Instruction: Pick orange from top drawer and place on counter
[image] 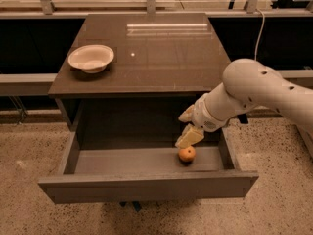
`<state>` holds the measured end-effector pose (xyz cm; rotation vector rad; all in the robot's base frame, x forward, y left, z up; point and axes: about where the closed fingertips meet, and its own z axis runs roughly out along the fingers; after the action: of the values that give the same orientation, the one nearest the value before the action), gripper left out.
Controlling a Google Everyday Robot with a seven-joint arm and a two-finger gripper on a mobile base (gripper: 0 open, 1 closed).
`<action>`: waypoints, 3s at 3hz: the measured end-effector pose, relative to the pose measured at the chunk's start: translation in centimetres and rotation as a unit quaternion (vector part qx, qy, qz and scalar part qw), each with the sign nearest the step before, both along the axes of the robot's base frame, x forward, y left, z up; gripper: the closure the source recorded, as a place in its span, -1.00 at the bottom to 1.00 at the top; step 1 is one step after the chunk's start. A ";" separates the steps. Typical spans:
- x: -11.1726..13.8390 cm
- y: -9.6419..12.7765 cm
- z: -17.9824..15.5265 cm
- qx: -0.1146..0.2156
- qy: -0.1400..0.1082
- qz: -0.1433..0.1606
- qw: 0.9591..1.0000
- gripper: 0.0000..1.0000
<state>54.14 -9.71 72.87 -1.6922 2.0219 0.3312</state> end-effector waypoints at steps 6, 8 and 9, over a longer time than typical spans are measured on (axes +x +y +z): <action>-0.8 -2.5 -10.7 0.027 0.044 -0.021 0.998 0.49; -0.2 -2.2 -1.0 0.108 -0.031 0.023 0.993 1.00; 0.0 -3.3 7.4 0.173 -0.061 0.059 0.981 1.00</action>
Offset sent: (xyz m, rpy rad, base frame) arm -0.0062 -0.0005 -0.1038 0.0328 0.1133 -0.0123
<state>54.13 -13.05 80.29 -1.5729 1.6667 0.5707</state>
